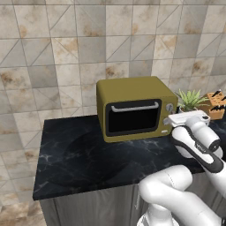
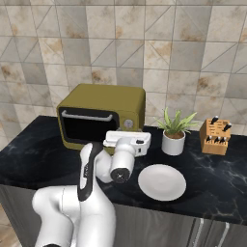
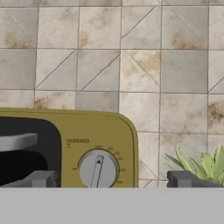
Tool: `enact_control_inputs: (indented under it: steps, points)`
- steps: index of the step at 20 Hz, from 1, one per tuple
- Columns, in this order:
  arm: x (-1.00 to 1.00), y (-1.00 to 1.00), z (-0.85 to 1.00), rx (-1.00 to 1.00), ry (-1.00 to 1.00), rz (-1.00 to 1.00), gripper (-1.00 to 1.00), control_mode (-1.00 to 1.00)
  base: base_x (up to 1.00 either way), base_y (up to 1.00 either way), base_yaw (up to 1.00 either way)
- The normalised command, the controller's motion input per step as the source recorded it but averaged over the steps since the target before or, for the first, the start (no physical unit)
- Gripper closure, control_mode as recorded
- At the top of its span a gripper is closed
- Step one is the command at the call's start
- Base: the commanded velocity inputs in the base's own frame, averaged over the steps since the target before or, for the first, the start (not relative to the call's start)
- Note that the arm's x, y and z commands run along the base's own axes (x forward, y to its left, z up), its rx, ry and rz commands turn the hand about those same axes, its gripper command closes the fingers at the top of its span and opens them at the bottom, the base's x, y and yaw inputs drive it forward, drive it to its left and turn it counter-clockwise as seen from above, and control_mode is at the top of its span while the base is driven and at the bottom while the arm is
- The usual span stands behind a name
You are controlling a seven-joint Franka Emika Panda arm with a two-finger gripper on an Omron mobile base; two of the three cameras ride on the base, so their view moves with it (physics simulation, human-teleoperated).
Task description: Pull the toaster oven rack outwards. Pick up the baguette from the plate and place it on the toaster oven rack. Close the toaster oven door fully and set the temperature to the lowest setting.
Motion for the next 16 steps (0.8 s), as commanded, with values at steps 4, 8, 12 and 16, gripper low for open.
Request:
enact_control_inputs:
  steps: [4, 8, 12, 16]
  points:
    - [0.22, 0.11, -0.12, 0.0, 0.0, 0.0, -1.0, -1.0, 0.0, 0.0, 0.0]
    - [0.21, 0.08, -0.05, 0.0, 0.0, 0.03, -1.0, -1.0, 0.0, 0.0, 0.0]
    - [0.1, 0.03, -0.01, 0.0, 0.0, 0.03, -1.0, -1.0, 0.0, 0.0, 0.0]
    - [0.08, 0.06, -0.04, 0.0, 0.0, 0.01, -1.0, -1.0, 0.0, 0.0, 0.0]
